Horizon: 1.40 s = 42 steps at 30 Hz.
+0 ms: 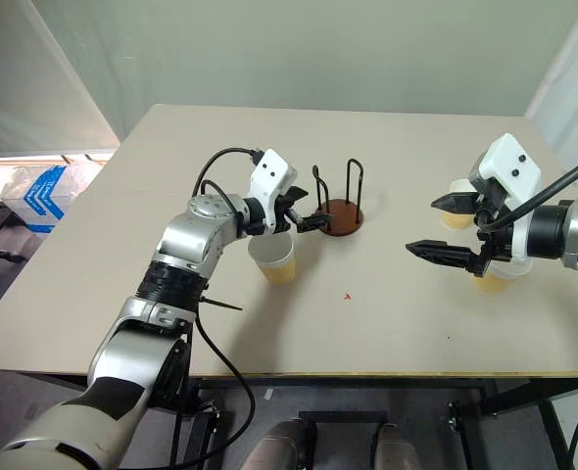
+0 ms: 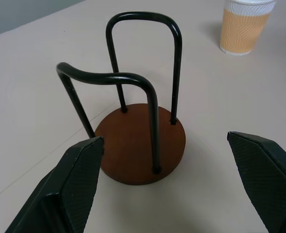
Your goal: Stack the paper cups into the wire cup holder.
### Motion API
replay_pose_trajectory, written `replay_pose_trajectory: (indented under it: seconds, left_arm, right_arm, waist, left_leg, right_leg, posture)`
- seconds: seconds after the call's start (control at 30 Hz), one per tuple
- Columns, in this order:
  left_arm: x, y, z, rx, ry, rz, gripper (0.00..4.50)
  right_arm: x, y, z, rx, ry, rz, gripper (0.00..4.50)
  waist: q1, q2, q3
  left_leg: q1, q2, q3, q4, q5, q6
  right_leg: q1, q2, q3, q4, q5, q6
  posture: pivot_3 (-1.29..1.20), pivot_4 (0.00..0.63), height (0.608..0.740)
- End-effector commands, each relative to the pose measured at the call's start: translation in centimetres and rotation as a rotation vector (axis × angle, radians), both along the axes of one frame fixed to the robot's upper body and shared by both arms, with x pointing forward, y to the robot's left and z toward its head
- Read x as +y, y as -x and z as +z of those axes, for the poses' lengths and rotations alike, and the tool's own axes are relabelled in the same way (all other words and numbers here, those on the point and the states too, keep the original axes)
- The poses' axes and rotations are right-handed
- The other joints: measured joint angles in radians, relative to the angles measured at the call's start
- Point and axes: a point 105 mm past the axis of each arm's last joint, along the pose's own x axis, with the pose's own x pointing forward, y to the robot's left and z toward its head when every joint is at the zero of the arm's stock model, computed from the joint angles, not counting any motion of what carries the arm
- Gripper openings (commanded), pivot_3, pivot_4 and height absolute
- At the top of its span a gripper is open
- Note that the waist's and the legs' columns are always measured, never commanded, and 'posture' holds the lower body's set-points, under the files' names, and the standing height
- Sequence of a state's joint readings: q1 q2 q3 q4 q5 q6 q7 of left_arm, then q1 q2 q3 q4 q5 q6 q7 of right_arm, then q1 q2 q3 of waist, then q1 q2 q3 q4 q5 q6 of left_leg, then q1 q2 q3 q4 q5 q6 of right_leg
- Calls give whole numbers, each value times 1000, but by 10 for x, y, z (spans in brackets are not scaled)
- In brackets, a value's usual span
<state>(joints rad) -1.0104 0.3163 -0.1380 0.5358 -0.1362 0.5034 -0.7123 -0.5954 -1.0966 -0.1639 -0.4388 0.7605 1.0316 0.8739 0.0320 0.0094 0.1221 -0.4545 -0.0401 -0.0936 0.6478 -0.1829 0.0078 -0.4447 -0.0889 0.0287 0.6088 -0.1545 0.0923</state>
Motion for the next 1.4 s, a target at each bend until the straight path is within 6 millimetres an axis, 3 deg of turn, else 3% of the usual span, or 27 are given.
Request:
replay_pose_trajectory:
  seconds: [0.03,0.5,0.63,0.73,0.97,1.17,1.4]
  left_arm:
    - [-8,-7,20,-78,9,7,4467]
    - [-27,-24,14,-93,48,55,4467]
    - [-33,-27,16,-102,70,67,3570]
    - [-34,-28,19,-102,88,63,2351]
    - [-42,-24,24,-109,118,19,64]
    - [-48,-6,29,-119,109,-107,7]
    - [-62,49,32,-62,90,-338,7]
  right_arm:
    - [2,3,13,-69,-13,11,4456]
    - [8,-1,15,-98,-56,8,4456]
    - [8,-4,15,-101,-69,-1,4500]
    - [8,-6,14,-103,-79,-13,4500]
    - [5,-9,16,-114,-102,-42,4500]
    - [1,-5,21,-137,-88,-42,4500]
    - [-14,27,28,-45,-27,-9,4500]
  waist:
    - [0,0,0]
    - [1,0,0]
    - [2,0,0]
    - [2,0,0]
    - [2,0,0]
    - [2,0,0]
    - [8,0,0]
  left_leg:
    - [0,0,0,0,0,0]
    - [0,0,2,1,-1,1]
    - [0,0,2,1,-1,2]
    - [0,0,2,1,-1,2]
    - [0,0,3,1,-1,2]
    - [0,0,4,2,-2,3]
    - [-1,-1,5,2,-4,2]
  right_leg:
    - [0,0,0,0,0,0]
    - [0,0,1,0,0,2]
    - [0,0,0,0,0,2]
    - [0,0,1,0,0,2]
    - [0,0,1,0,0,2]
    - [0,0,1,0,0,2]
    - [0,0,1,0,-1,2]
  posture:
    - [0,150,740]
    - [0,150,740]
    - [0,150,740]
    - [0,150,740]
    - [0,150,740]
    - [0,150,740]
    - [0,150,740]
